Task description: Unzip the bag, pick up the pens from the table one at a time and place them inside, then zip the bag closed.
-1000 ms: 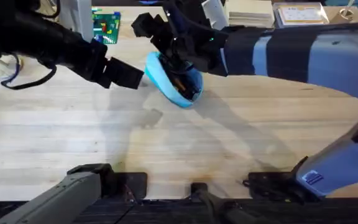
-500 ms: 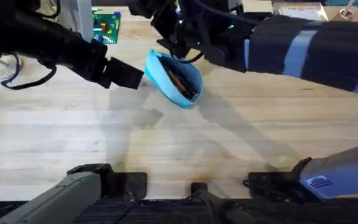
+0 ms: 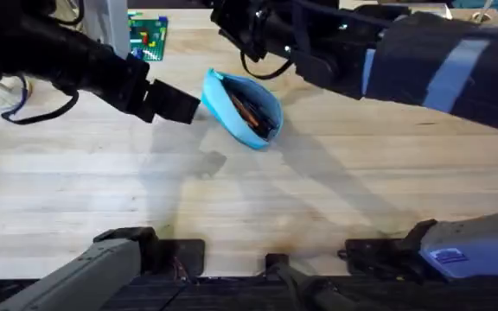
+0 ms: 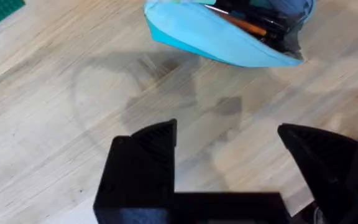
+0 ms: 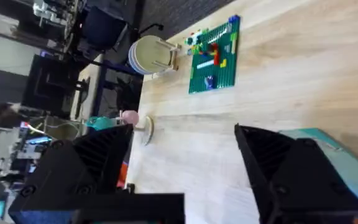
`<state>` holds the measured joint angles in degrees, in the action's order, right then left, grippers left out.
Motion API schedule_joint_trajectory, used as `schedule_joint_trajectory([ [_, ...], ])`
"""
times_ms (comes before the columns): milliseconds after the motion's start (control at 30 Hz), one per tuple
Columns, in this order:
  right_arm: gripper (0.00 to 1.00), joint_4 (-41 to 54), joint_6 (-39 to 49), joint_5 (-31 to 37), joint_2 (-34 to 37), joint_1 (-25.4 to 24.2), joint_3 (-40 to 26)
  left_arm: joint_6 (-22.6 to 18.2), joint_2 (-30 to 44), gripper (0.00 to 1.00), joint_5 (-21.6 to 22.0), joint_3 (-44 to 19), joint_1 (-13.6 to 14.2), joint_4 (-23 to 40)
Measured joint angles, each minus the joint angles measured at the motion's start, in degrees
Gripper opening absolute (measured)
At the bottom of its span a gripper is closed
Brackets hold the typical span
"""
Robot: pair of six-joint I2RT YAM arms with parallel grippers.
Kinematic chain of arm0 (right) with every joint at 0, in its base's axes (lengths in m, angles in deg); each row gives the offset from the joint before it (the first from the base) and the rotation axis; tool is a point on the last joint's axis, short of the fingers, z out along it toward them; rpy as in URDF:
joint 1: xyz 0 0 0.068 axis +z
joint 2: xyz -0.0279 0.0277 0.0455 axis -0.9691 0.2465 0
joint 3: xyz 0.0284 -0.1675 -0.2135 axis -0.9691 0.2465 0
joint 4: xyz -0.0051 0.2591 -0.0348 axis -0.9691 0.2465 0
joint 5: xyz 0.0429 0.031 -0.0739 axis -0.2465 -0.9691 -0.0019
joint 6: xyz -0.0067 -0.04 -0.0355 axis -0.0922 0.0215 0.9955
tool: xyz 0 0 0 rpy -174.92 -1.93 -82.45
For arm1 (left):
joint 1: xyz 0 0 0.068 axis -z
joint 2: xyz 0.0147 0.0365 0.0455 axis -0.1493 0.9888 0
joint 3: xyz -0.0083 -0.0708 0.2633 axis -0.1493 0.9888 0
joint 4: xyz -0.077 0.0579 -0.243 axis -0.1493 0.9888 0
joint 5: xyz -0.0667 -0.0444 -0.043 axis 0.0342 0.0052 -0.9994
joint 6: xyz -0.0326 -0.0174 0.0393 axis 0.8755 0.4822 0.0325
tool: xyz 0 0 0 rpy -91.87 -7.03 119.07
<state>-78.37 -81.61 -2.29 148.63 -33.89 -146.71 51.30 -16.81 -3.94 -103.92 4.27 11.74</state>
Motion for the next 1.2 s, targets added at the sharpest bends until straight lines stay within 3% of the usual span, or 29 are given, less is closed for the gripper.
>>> schedule_joint_trajectory([
  [633,0.997,1.45,16.32,0.71,-4.00,0.00,0.00,0.00,0.00,0.996,0.02,0.00,0.00,0.00],
  [1200,0.997,11.11,28.22,0.71,-8.84,0.00,0.00,0.00,0.00,0.997,0.02,0.00,0.00,0.43],
])
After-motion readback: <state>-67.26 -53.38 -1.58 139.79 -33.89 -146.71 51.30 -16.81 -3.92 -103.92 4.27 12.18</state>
